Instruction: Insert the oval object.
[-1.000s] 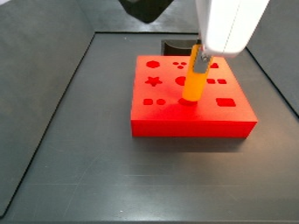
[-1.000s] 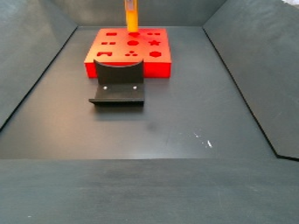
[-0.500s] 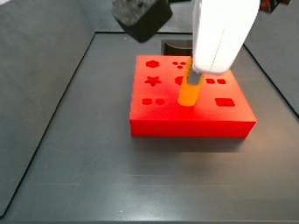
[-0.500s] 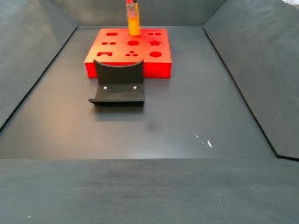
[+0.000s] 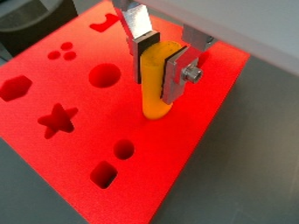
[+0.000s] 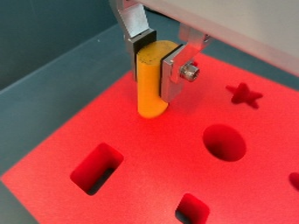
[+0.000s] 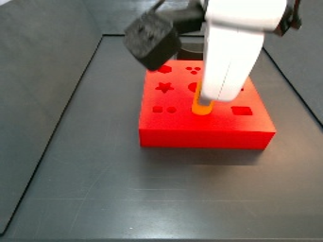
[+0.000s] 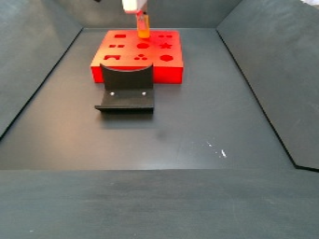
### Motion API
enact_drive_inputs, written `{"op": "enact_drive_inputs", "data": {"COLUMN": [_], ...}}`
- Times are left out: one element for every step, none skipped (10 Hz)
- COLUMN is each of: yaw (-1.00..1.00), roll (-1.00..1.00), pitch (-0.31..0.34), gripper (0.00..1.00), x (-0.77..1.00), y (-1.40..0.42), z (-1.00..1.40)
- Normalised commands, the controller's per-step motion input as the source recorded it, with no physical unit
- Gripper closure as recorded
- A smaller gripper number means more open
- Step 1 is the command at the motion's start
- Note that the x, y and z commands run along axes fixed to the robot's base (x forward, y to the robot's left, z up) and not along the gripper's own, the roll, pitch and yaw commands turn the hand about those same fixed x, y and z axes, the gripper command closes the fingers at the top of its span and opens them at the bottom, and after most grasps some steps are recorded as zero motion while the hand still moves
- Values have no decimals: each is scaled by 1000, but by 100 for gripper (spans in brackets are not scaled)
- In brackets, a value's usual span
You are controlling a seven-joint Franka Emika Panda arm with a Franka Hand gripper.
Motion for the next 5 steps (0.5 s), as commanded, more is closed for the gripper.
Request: {"op": "enact_drive_inputs", "data": {"yaw": [-129,-123,-111,0,0], "roll": [73,81,93,4,7], "pitch": [-24,-43,-34,0,0], "gripper": [100,100,100,100,100], "x": [-23,-69,-49,0,0], "y": [0,0,0,0,0], "z": [-491,-526,-440,0,0]}}
